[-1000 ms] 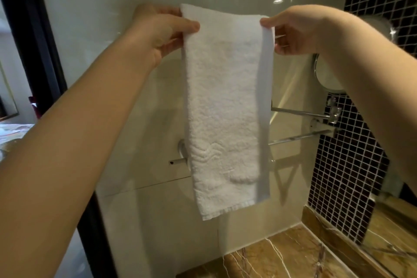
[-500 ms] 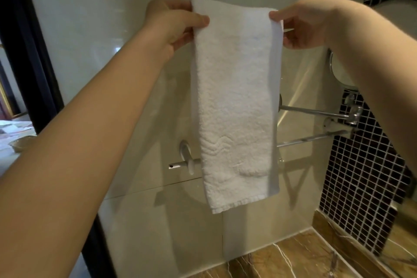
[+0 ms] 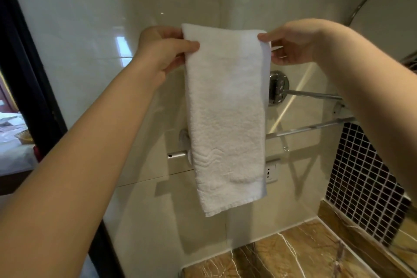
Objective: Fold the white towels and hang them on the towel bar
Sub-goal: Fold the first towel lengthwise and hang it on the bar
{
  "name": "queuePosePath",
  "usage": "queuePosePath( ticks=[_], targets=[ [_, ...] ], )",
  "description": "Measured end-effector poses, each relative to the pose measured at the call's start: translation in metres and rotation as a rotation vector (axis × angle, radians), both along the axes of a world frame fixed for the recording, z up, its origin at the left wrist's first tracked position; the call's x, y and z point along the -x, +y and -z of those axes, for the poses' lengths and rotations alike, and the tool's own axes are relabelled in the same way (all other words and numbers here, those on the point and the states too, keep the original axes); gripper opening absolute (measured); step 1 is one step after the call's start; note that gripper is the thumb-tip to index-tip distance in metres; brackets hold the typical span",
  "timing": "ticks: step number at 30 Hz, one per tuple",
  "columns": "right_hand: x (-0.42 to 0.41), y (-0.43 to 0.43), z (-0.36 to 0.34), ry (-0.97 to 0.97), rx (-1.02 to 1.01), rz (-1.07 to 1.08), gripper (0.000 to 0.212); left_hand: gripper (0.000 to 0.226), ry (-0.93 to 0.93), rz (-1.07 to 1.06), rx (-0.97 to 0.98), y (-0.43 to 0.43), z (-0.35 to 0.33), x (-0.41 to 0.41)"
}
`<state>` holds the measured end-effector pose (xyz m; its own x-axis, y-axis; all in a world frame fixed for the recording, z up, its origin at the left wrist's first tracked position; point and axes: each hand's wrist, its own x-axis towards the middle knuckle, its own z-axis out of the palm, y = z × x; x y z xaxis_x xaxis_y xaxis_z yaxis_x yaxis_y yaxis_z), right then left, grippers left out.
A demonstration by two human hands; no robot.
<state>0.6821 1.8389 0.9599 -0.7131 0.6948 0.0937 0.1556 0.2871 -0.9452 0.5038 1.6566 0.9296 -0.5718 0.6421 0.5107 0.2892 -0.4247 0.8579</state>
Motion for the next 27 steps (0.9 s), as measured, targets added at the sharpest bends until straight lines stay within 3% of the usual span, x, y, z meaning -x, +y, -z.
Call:
queuePosePath(
  ticks=[18,27],
  targets=[
    [0.027,0.036,0.095,-0.102,0.095,-0.08,0.01,0.017,-0.04,-0.091,0.184,0.01,0.087,0.02],
    [0.028,0.036,0.127,-0.177,0.008,0.004,0.035,0.021,0.165,-0.274,0.347,0.013,0.118,0.027]
  ],
)
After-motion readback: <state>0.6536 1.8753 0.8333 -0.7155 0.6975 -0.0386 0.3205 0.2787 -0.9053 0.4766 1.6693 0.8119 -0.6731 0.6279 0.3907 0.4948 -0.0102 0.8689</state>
